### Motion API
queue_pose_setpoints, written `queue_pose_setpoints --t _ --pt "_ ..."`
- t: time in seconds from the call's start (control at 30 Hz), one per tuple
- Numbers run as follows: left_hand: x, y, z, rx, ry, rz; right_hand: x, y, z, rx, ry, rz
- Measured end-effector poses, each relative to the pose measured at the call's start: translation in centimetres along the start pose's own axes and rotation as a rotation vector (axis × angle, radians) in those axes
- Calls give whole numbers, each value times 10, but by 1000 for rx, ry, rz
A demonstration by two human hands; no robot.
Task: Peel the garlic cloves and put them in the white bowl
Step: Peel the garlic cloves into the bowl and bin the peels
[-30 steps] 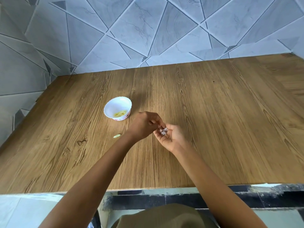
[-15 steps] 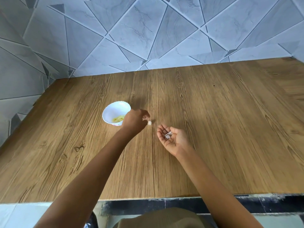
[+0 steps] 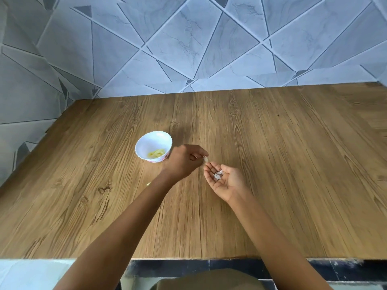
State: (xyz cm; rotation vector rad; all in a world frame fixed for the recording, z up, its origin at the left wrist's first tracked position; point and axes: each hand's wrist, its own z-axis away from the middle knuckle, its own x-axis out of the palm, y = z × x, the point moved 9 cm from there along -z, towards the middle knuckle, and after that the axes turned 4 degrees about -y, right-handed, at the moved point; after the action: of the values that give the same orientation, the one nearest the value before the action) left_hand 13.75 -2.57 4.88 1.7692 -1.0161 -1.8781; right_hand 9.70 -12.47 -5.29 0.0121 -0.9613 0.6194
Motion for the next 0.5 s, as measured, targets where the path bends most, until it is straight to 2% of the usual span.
queue_pose_setpoints --t 0.07,0.17,0.3,0.4,0.5 --pt "13 15 10 57 -86 -54 5 6 0 4 21 3" --pt "17 16 21 53 -94 -122 12 17 1 21 9 0" --pt "10 10 31 59 -125 -41 13 25 2 20 9 12" --pt "-11 3 41 63 -52 34 15 31 7 32 -7 -15" --pt "-35 -20 50 -14 57 26 16 35 13 34 -36 -40"
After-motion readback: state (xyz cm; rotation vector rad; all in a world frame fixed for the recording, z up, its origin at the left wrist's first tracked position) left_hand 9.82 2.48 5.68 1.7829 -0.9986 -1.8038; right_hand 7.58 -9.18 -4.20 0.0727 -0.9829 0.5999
